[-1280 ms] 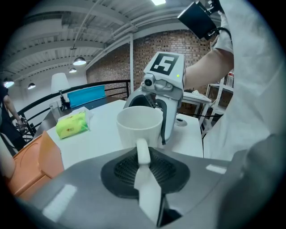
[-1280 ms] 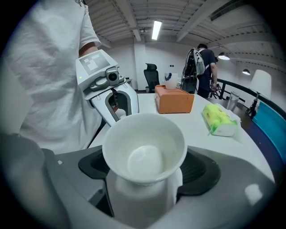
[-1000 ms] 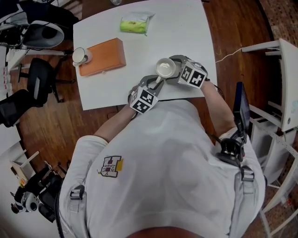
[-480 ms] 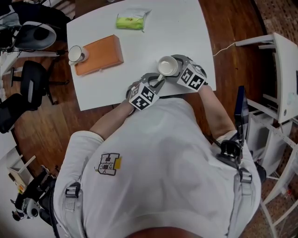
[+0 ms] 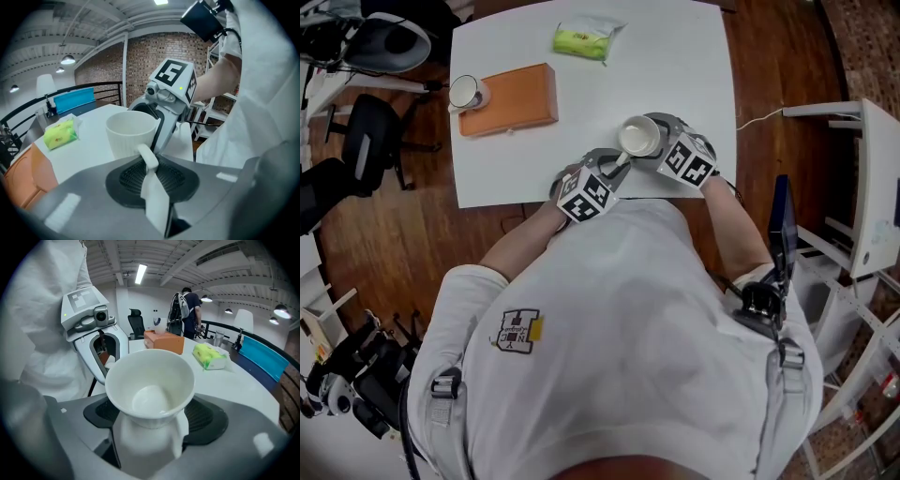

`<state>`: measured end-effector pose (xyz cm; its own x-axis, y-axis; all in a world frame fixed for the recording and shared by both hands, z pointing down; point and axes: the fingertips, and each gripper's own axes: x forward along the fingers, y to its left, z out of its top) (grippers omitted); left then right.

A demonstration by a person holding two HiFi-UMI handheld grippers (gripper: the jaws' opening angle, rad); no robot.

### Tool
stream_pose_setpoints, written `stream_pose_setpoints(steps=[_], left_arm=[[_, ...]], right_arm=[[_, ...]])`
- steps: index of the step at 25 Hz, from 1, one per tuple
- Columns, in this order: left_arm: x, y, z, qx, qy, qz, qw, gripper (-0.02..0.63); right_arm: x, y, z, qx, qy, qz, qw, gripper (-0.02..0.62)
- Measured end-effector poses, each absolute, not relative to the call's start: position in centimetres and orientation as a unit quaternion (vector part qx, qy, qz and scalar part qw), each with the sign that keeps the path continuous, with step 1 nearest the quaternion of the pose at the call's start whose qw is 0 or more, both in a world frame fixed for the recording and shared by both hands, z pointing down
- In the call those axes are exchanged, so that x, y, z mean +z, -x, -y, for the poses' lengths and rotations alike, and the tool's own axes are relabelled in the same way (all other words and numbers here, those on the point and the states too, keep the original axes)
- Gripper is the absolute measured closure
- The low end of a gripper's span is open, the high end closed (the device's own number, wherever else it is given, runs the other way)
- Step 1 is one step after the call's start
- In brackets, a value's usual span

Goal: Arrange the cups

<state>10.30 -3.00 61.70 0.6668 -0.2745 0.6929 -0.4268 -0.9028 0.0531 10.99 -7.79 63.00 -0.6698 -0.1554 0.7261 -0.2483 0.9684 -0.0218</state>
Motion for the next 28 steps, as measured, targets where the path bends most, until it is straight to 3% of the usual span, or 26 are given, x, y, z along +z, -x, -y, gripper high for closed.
stream_pose_setpoints(steps=[16, 28], left_arm=[[52.1, 3.5, 10.8, 0.293, -0.885, 0.342, 0.116, 0.545], [52.6, 12.6, 16.0, 0.288, -0.867, 0.374, 0.161, 0.545]], right_arm=[[53.1, 4.2, 15.6, -0.040, -0.009, 0.921, 0.387, 0.175], [53.7, 13.8, 20.5, -0.032, 0.051, 0.917, 0.393, 0.173]])
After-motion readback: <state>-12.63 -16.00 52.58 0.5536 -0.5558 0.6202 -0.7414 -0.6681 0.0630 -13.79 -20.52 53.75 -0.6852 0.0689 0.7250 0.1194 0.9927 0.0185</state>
